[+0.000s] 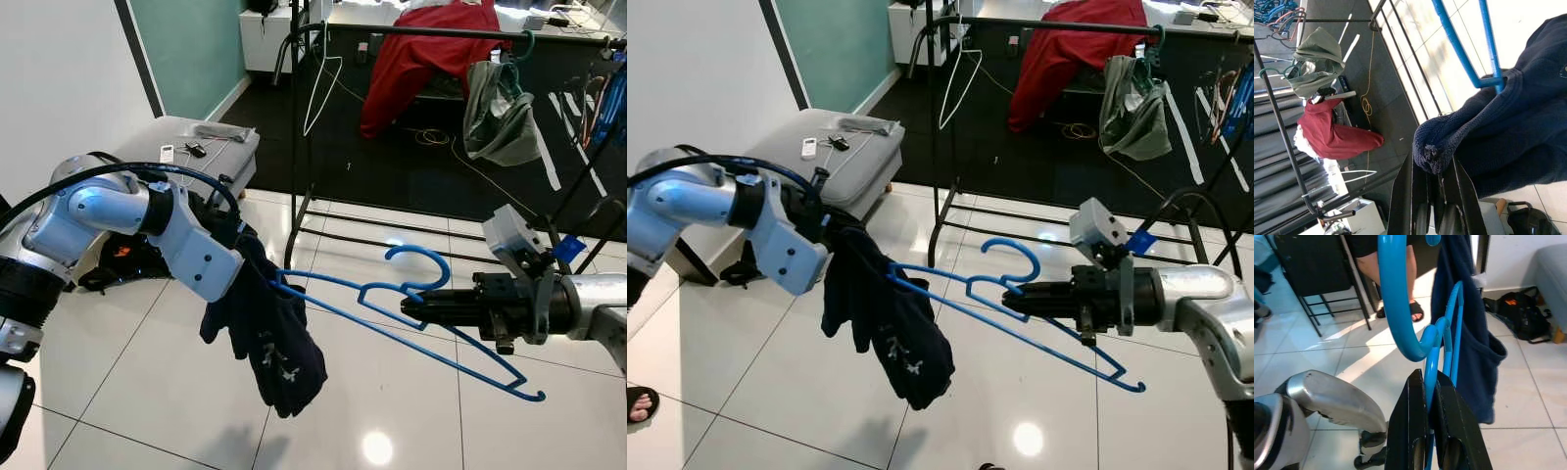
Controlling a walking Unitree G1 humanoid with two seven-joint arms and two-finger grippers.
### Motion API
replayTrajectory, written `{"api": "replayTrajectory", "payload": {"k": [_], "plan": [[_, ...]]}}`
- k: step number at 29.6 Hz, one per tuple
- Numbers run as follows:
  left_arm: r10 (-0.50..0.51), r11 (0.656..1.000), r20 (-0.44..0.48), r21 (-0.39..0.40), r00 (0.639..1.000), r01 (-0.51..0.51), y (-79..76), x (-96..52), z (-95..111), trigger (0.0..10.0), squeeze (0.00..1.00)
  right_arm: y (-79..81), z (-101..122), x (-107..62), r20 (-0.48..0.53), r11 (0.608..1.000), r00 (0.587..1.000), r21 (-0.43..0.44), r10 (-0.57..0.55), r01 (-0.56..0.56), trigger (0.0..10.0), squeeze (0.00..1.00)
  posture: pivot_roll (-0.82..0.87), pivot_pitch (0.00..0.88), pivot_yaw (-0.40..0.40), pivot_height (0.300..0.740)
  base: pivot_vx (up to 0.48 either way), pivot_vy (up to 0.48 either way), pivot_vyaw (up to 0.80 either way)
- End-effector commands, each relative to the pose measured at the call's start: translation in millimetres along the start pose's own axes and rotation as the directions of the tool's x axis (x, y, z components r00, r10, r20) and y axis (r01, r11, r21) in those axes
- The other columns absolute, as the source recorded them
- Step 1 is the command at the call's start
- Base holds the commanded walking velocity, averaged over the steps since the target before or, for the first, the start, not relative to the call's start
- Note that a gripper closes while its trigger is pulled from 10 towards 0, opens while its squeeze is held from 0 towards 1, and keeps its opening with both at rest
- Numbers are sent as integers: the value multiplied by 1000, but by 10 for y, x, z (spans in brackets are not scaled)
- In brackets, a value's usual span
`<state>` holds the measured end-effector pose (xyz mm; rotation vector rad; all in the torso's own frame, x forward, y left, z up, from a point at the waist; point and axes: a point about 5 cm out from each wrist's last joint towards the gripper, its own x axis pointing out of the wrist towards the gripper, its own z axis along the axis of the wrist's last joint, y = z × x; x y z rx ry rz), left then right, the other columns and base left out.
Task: Hang hanger
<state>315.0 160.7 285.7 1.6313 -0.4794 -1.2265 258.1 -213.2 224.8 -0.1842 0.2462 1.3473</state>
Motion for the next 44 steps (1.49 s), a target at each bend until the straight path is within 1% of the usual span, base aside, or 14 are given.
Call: {"api": "replayTrajectory", "payload": {"k": [1, 4, 11, 14, 15, 17, 19, 20, 21, 22, 24, 27, 37, 44], "plan": [[-2, 1000, 10, 13, 1000, 2, 13, 1, 30, 10000, 0, 48, 17, 64, 6, 999, 998, -1, 55, -55, 10000, 0, -42, 89, 41, 740, 0, 0, 0], [0, 1000, 20, 16, 1000, 0, 18, 14, 46, 10000, 0, 60, 13, 80, 2, 997, 997, 4, 80, -80, 10000, 0, -42, 89, 41, 740, 0, 0, 0], [4, 1000, 40, 20, 999, -5, 35, 25, 80, 10000, 0, 34, 9, 88, 0, 997, 997, -3, 72, -72, 10000, 0, -41, 90, 41, 740, 0, 0, 0], [21, 1000, 92, 16, 996, -23, 75, 52, 175, 10000, 0, -47, 25, 110, 16, 999, 1000, -34, 12, -12, 10000, 0, -38, 90, 42, 740, 0, 0, 0], [21, 1000, 92, 16, 996, -23, 75, 52, 175, 10000, 0, -47, 25, 110, 16, 999, 1000, -34, 12, -12, 10000, 0, -38, 90, 42, 740, 0, 0, 0], [34, 999, 162, 1, 986, -35, 122, 83, 317, 10000, 0, -161, 48, 145, 28, 994, 996, -75, -83, 85, 10000, 0, -38, 90, 42, 740, 0, 0, 0], [34, 999, 162, 1, 986, -35, 122, 83, 317, 10000, 0, -161, 48, 145, 28, 994, 996, -75, -83, 85, 10000, 0, -38, 90, 42, 740, 0, 0, 0], [34, 999, 190, -12, 981, -32, 132, 94, 380, 10000, 0, -227, 68, 166, 36, 985, 990, -93, -140, 142, 10000, 0, -38, 90, 42, 740, 0, 0, 0], [34, 999, 190, -12, 981, -32, 132, 94, 380, 10000, 0, -227, 68, 166, 36, 985, 990, -93, -140, 142, 10000, 0, -38, 90, 42, 740, 0, 0, 0], [32, 999, 206, -28, 978, -27, 131, 102, 420, 10000, 0, -288, 84, 187, 41, 975, 980, -102, -194, 197, 10000, 0, -37, 90, 44, 740, 0, 0, 0], [41, 998, 201, -60, 979, -29, 122, 115, 429, 10000, 0, -323, 113, 248, 62, 966, 971, -101, -232, 237, 10000, 0, -36, 89, 45, 740, 0, 0, 0], [52, 996, 186, -78, 981, -38, 121, 125, 410, 10000, 0, -319, 115, 284, 70, 965, 969, -96, -238, 244, 10000, 0, -34, 89, 43, 740, 0, 0, 0], [79, 992, 130, -109, 988, -65, 110, 135, 332, 10000, 0, -343, 143, 330, 87, 957, 959, -92, -269, 277, 10000, 0, -40, 87, 40, 740, 0, 0, 0], [82, 989, 106, -133, 991, -68, 110, 122, 340, 10000, 0, -360, 157, 342, 92, 954, 957, -103, -273, 282, 10000, 0, -42, 86, 39, 740, 0, 0, 0]]}}
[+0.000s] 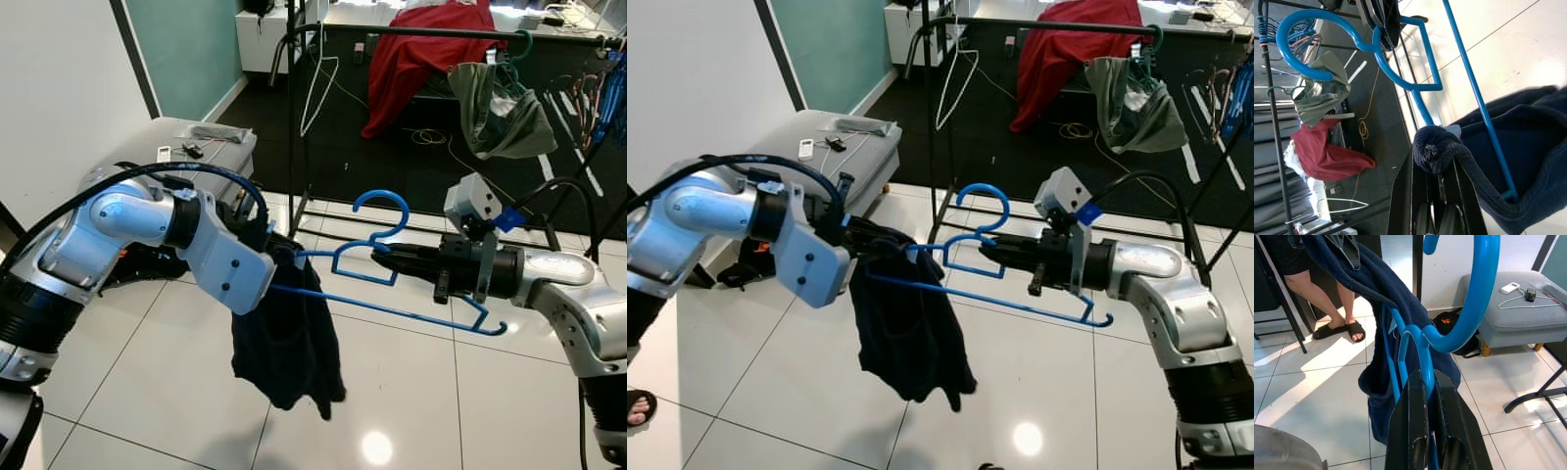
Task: Hang hanger
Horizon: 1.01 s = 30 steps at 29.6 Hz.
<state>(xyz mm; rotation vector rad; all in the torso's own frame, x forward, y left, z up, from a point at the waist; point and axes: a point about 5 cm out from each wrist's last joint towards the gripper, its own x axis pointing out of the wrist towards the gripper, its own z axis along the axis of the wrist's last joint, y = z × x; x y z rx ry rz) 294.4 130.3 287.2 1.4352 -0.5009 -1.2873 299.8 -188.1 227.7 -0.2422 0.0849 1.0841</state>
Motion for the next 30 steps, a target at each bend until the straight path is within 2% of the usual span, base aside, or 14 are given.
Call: {"api": "replayTrajectory", "payload": {"k": [1, 8, 13, 14, 15, 17, 21, 23, 24, 25, 28, 30], "plan": [[20, 1000, -1, 2, 1000, -20, 16, -20, 20, 10000, 0, 0, 29, 34, 4, 1000, 1000, -15, 0, 0, 10000, 0, -42, 86, 39, 740, 0, 0, 0], [22, 1000, -16, -3, 1000, -22, 19, -17, 9, 10000, 0, 10, 34, 45, 6, 1000, 1000, -17, 0, 0, 10000, 0, -40, 81, 40, 740, 0, 0, 0], [39, 999, -77, -22, 996, -41, 47, -19, -78, 10000, 0, 37, 42, 59, 9, 1000, 1000, -17, 9, -9, 10000, 0, -41, 79, 41, 740, 0, 0, 0], [47, 998, -116, -40, 992, -52, 56, -23, -136, 10000, 0, 43, 44, 64, 10, 1000, 1000, -17, 11, -11, 10000, 0, -41, 79, 42, 740, 0, 0, 0], [47, 998, -116, -40, 992, -52, 56, -23, -136, 10000, 0, 43, 44, 64, 10, 1000, 1000, -17, 11, -11, 10000, 0, -41, 79, 42, 740, 0, 0, 0], [52, 994, -206, -87, 977, -71, 52, -50, -267, 10000, 0, 55, 52, 75, 13, 1000, 1000, -20, 12, -12, 10000, 0, -41, 78, 43, 740, 0, 0, 0], [46, 990, -271, -115, 962, -80, 34, -75, -355, 10000, 0, 72, 61, 88, 16, 1000, 1000, -22, 15, -14, 10000, 0, -41, 78, 43, 740, 0, 0, 0], [33, 982, -328, -165, 944, -92, 2, -101, -438, 10000, 0, 115, 71, 113, 20, 999, 1000, -24, 24, -24, 10000, 0, -46, 83, 46, 740, 0, 0, 0], [44, 963, -355, -234, 934, -134, -3, -105, -482, 10000, 0, 145, 73, 136, 22, 999, 999, -25, 29, -29, 10000, 0, -46, 84, 46, 740, 0, 0, 0], [44, 963, -355, -234, 934, -134, -3, -105, -482, 10000, 0, 145, 73, 136, 22, 999, 999, -25, 29, -29, 10000, 0, -46, 84, 46, 740, 0, 0, 0], [59, 909, -371, -364, 927, -203, 0, -87, -519, 10000, 0, 184, 76, 172, 27, 999, 999, -20, 31, -30, 10000, 0, -46, 84, 46, 740, 0, 0, 0], [62, 901, -365, -380, 929, -210, 10, -76, -509, 10000, 0, 186, 78, 184, 27, 1000, 999, -19, 25, -24, 10000, 0, -49, 87, 47, 740, 0, 0, 0]]}}
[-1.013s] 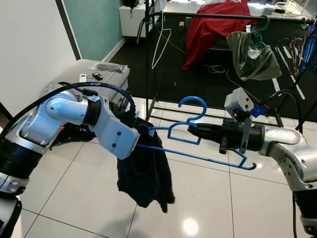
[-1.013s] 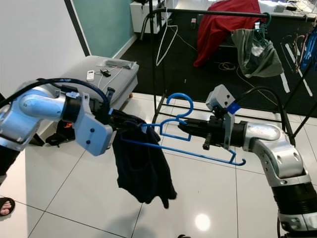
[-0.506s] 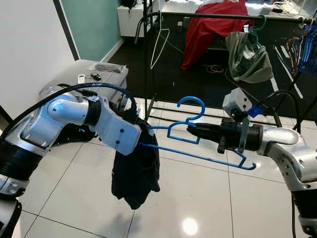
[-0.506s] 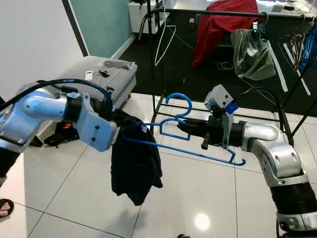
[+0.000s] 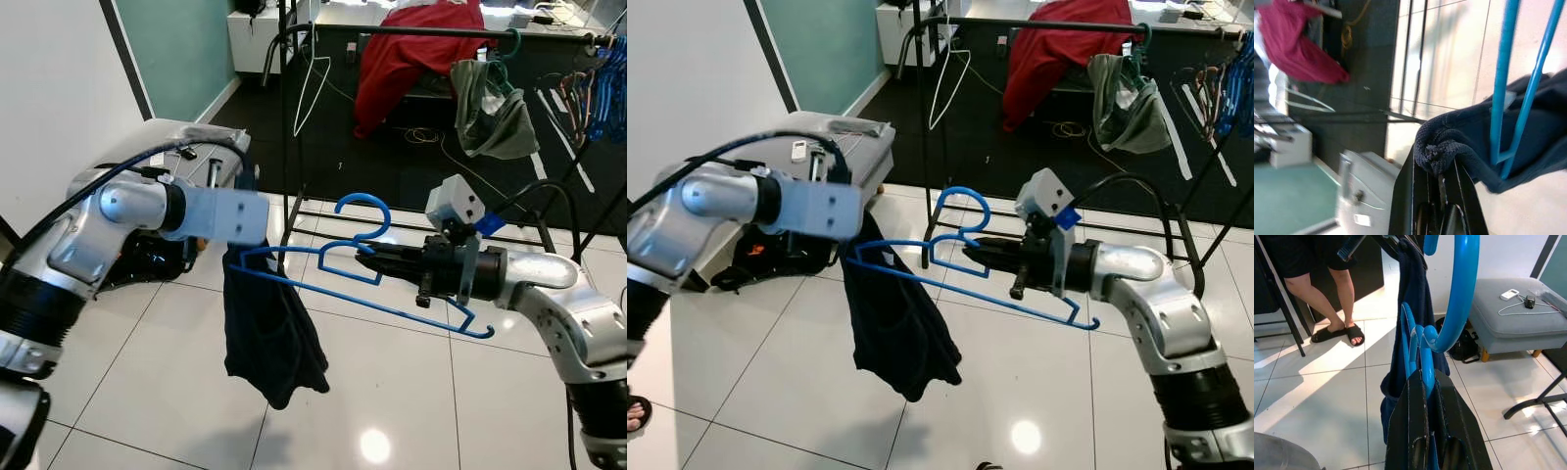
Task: Hang hanger
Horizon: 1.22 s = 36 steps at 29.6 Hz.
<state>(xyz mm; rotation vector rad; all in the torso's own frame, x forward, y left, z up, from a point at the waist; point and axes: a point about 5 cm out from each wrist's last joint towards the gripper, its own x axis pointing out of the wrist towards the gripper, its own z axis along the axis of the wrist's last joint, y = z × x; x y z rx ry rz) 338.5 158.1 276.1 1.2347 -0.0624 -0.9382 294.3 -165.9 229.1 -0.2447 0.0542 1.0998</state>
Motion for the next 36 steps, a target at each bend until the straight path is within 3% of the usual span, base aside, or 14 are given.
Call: {"api": "replayTrajectory", "payload": {"k": [1, 7, 18, 22, 28, 36], "plan": [[24, 999, 19, -36, 1000, -24, 47, -28, 38, 10000, 0, 42, 10, 28, 2, 1000, 1000, 0, 8, -8, 10000, 0, -49, 87, 47, 740, 0, 0, 0], [58, 984, 44, -171, 997, -49, 73, 20, 107, 10000, 0, 56, 22, 130, -8, 999, 999, -2, -40, 40, 10000, 0, -51, 86, 45, 740, 0, 0, 0], [113, 962, 10, -253, 994, -107, 132, 24, 87, 10000, 0, -1, 20, 180, -45, 992, 991, -16, -124, 123, 10000, 0, -56, 84, 40, 740, 0, 0, 0], [176, 928, -23, -330, 984, -173, 168, 31, 62, 10000, 0, -48, 55, 269, -58, 974, 973, -15, -225, 224, 10000, 0, -61, 83, 37, 740, 0, 0, 0], [195, 907, -36, -374, 980, -194, 142, 40, 55, 10000, 0, -47, 68, 341, -55, 960, 958, -10, -281, 281, 10000, 0, -62, 83, 34, 740, 0, 0, 0], [196, 897, -46, -395, 980, -198, 95, 47, 59, 10000, 0, 11, 83, 391, -35, 963, 963, -18, -268, 268, 10000, 0, -65, 84, 32, 740, 0, 0, 0]]}}
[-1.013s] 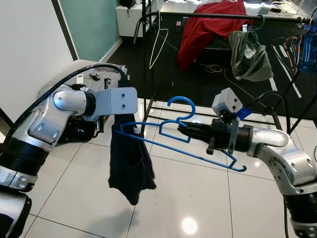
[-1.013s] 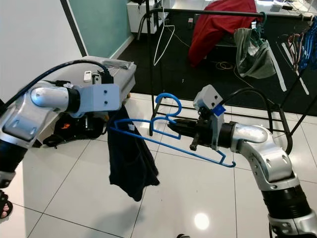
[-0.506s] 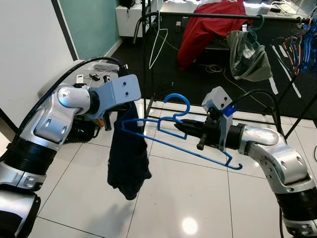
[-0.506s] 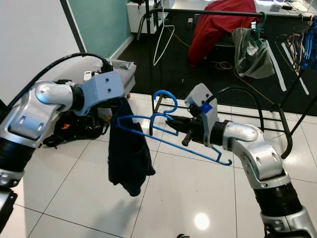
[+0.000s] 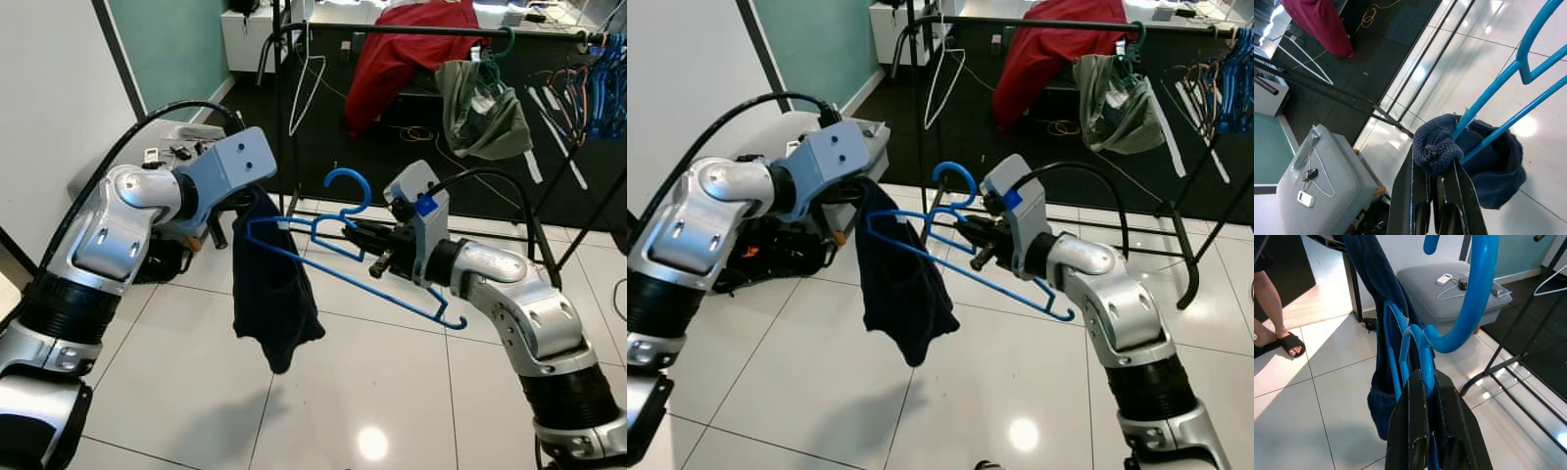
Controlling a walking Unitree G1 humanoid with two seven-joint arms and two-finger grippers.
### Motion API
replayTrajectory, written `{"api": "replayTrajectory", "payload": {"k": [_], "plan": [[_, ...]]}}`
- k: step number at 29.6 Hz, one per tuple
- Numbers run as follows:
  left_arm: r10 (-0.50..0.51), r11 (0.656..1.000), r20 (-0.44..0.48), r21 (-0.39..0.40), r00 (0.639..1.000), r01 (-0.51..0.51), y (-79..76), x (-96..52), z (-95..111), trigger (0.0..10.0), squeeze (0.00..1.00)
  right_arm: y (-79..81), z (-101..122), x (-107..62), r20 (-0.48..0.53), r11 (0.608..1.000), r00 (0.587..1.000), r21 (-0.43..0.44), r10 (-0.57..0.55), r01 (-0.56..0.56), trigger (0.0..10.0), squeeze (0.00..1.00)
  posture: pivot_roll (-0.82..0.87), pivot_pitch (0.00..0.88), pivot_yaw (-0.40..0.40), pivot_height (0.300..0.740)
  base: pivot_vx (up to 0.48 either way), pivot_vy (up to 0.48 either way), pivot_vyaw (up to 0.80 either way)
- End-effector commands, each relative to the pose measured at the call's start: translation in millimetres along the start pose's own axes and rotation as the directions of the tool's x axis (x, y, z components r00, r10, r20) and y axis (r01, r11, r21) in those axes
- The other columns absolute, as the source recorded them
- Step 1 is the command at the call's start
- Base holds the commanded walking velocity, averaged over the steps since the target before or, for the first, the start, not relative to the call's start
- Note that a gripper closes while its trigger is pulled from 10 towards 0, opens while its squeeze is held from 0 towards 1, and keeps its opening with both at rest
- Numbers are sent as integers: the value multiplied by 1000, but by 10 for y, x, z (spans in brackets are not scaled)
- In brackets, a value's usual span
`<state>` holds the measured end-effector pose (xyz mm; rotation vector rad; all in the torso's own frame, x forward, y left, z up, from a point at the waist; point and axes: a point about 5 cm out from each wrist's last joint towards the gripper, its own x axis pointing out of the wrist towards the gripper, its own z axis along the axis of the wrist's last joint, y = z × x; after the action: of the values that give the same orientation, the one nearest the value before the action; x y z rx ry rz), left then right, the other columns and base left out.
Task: Hang hanger
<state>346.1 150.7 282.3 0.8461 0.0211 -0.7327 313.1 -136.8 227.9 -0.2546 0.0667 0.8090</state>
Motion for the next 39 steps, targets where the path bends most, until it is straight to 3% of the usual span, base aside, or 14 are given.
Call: {"api": "replayTrajectory", "payload": {"k": [1, 9, 14, 16, 17, 18, 20, 21, 26, 28, 32, 35, 36, 39], "plan": [[3, 1000, 16, -16, 1000, -3, -30, -13, 38, 10000, 0, 84, 44, 44, 15, 999, 1000, -41, 20, -19, 10000, 0, -62, 83, 31, 740, 0, 0, 0], [-22, 999, 33, -22, 999, 23, -84, 4, 78, 10000, 0, 101, 51, 87, 22, 997, 1000, -71, 9, -7, 10000, 0, -61, 81, 30, 740, 0, 0, 0], [-124, 991, 168, -32, 978, 131, -240, 24, 304, 10000, 0, 56, 79, 203, 39, 980, 994, -169, -100, 105, 10000, 0, -62, 75, 29, 740, 0, 0, 0], [-208, 971, 311, -48, 927, 234, -350, -18, 528, 10000, 0, 59, 27, 299, 24, 951, 987, -263, -159, 160, 10000, 0, -62, 73, 27, 740, 0, 0, 0], [-208, 971, 311, -48, 927, 234, -350, -18, 528, 10000, 0, 59, 27, 299, 24, 951, 987, -263, -159, 160, 10000, 0, -62, 73, 27, 740, 0, 0, 0], [-232, 959, 368, -67, 900, 274, -371, -50, 616, 10000, 0, 86, -14, 334, 12, 950, 987, -269, -161, 159, 10000, 0, -62, 73, 26, 740, 0, 0, 0], [-232, 959, 368, -67, 900, 274, -371, -50, 616, 10000, 0, 86, -14, 334, 12, 950, 987, -269, -161, 159, 10000, 0, -62, 73, 26, 740, 0, 0, 0], [-237, 951, 422, -84, 875, 299, -366, -87, 701, 10000, 0, 128, -65, 363, -3, 951, 989, -275, -150, 143, 10000, 0, -62, 71, 25, 740, 0, 0, 0], [-221, 934, 582, -106, 783, 342, -228, -265, 958, 10000, 0, 264, -209, 439, -50, 964, 993, -250, -106, 90, 10000, 0, -62, 69, 26, 740, 0, 0, 0], [-198, 937, 601, -117, 775, 330, -160, -303, 984, 10000, 0, 282, -206, 462, -44, 962, 993, -256, -108, 93, 10000, 0, -64, 69, 27, 740, 0, 0, 0], [-144, 951, 573, -145, 806, 273, -62, -298, 926, 10000, 0, 267, -129, 485, 0, 949, 991, -290, -131, 125, 10000, 0, -68, 71, 30, 740, 0, 0, 0], [-144, 951, 573, -145, 806, 273, -62, -298, 926, 10000, 0, 267, -129, 485, 0, 949, 991, -290, -131, 125, 10000, 0, -68, 71, 30, 740, 0, 0, 0], [-109, 961, 534, -157, 838, 225, -30, -268, 866, 10000, 0, 256, -65, 486, 34, 940, 990, -310, -139, 143, 10000, 0, -71, 72, 31, 740, 0, 0, 0], [-71, 968, 490, -176, 869, 179, -8, -223, 783, 10000, 0, 274, 17, 484, 77, 932, 988, -330, -132, 150, 10000, 0, -76, 74, 33, 740, 0, 0, 0]]}}
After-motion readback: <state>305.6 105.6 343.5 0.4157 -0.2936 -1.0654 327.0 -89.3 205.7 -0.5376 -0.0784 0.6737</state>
